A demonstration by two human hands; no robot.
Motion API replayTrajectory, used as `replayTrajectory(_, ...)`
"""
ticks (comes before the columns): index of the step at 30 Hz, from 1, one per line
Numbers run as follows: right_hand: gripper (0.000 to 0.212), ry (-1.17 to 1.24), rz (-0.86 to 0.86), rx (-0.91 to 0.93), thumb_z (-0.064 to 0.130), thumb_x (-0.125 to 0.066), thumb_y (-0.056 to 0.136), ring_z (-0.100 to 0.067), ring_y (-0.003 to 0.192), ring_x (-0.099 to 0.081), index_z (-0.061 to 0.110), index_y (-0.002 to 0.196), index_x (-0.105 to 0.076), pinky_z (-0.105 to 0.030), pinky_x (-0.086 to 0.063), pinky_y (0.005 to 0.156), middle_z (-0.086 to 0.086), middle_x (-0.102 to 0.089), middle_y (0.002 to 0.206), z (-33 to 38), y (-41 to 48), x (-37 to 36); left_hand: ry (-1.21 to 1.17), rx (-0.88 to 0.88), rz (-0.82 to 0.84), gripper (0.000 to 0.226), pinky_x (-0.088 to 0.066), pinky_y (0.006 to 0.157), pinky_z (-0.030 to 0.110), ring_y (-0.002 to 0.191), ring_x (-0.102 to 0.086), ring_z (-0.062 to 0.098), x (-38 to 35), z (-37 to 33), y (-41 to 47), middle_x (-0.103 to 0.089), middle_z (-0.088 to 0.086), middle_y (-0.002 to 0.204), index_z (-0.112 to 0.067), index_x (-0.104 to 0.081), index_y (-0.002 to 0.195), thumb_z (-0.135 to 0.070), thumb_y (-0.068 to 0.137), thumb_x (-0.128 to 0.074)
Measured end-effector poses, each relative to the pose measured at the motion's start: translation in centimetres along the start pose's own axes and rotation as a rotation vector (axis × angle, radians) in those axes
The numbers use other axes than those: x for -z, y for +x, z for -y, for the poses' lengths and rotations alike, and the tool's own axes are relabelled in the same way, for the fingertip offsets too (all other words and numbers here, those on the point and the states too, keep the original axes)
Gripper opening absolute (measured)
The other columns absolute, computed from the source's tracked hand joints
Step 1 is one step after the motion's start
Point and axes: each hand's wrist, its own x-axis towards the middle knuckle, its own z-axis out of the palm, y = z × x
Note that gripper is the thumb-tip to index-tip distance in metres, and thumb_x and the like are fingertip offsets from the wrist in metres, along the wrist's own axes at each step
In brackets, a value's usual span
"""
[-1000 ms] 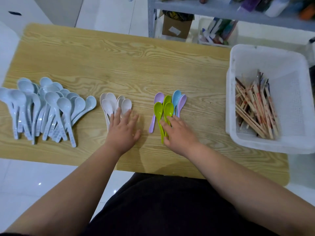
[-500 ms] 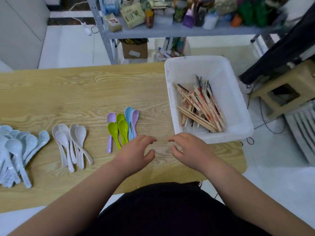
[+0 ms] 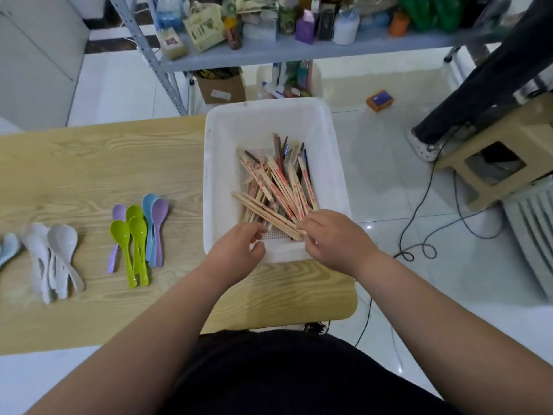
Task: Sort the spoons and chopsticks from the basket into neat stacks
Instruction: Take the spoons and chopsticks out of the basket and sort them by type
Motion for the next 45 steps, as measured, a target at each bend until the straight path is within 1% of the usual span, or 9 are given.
replayTrajectory(8,0.04,-0.023,0.094,0.144,0.035,-0.039,0.101,-0.022,0.089,-0.062,0.015,0.106,-0.073,-0.039,-0.05,0.08,-0.001,-0.07,0.099,-2.0,1.2,-1.9,-0.208,0.498,0.051,0.014,-0.056,0.078,0.037,0.089,-0.066,0.027,0.3,-2.9,7.2,-0.07,0.008,0.096,-0.02,-0.062,0.097,-0.032,0.092,-0.059)
replayTrajectory(14,0.029,0.051,0.003,0.137,0.029,-0.047,0.097,-0.023,0.081,-0.057,0.013,0.094,-0.072,-0.039,-0.048,0.072,-0.002,-0.066,0.089,-2.2,1.2,-2.7,-0.315,0.504,-0.108,0.013,-0.046,0.071,0.029,0.082,-0.063,0.022,-0.4,-3.3,12.2,-0.066,0.005,0.091,-0.019,-0.06,0.093,-0.024,0.086,-0.069)
replayTrajectory(21,0.031,0.021,-0.019,0.15,0.03,-0.046,0.097,-0.026,0.087,-0.059,0.012,0.094,-0.071,-0.042,-0.047,0.076,-0.005,-0.066,0.091,-2.4,1.2,-3.6,-0.232,0.822,-0.223,0.113,-0.038,0.108,0.044,0.133,-0.038,0.037,-1.8,-4.3,16.5,-0.031,0.02,0.145,0.0,-0.021,0.146,-0.06,0.07,-0.08)
replayTrajectory(25,0.031,0.043,-0.037,0.153,0.03,-0.046,0.096,-0.028,0.085,-0.06,0.012,0.09,-0.07,-0.042,-0.047,0.075,-0.006,-0.066,0.088,-2.1,0.9,-3.9,-0.354,0.756,-0.295,0.095,-0.051,0.091,0.037,0.12,-0.056,0.032,-2.6,-4.4,17.7,-0.056,0.011,0.128,-0.006,-0.033,0.136,-0.044,0.068,-0.087)
replayTrajectory(28,0.029,0.039,-0.079,0.168,0.028,-0.047,0.096,-0.028,0.083,-0.059,0.011,0.086,-0.068,-0.042,-0.047,0.073,-0.006,-0.064,0.084,-2.2,1.0,-4.0,-0.41,0.67,-0.319,0.097,-0.052,0.094,0.039,0.119,-0.055,0.03,-3.9,-4.7,17.2,-0.046,0.012,0.133,-0.012,-0.026,0.139,-0.029,0.067,-0.088)
replayTrajectory(30,0.028,0.037,-0.107,0.178,0.027,-0.048,0.095,-0.028,0.082,-0.059,0.011,0.085,-0.068,-0.042,-0.047,0.072,-0.006,-0.063,0.082,-2.2,1.0,-4.1,-0.376,0.683,-0.334,0.103,-0.049,0.097,0.037,0.121,-0.047,0.029,-4.4,-5.0,16.6,-0.029,0.014,0.142,-0.015,-0.019,0.142,-0.035,0.069,-0.088)
replayTrajectory(34,0.026,0.012,-0.157,0.219,0.026,-0.051,0.094,-0.031,0.088,-0.061,0.009,0.086,-0.069,-0.043,-0.049,0.08,-0.008,-0.063,0.084,-2.3,1.0,-3.9,-0.312,0.804,-0.18,0.113,-0.047,0.085,0.032,0.105,-0.054,0.022,-4.3,-4.5,16.1,-0.046,0.006,0.127,-0.001,-0.022,0.14,-0.061,0.066,-0.083)
replayTrajectory(40,0.044,-0.04,-0.225,-0.149,0.028,-0.059,0.086,-0.038,0.143,-0.038,0.01,0.126,-0.063,-0.059,-0.027,0.117,-0.02,-0.051,0.142,-2.7,0.3,-3.1,-0.169,0.701,-0.014,0.115,-0.054,0.095,0.046,0.113,-0.06,0.031,-3.8,-5.8,16.7,-0.053,0.015,0.135,-0.003,-0.027,0.146,-0.058,0.062,-0.083)
replayTrajectory(45,0.062,0.035,-0.081,-0.296,0.033,-0.053,0.087,-0.038,0.154,-0.008,0.013,0.146,-0.047,-0.054,-0.023,0.122,-0.022,-0.023,0.162,-2.6,0.4,-2.8,-0.222,0.625,-0.023,0.053,-0.04,0.049,0.023,0.067,-0.06,0.014,-4.6,-6.7,17.1,-0.069,0.008,0.099,-0.007,-0.054,0.12,-0.032,0.078,-0.075)
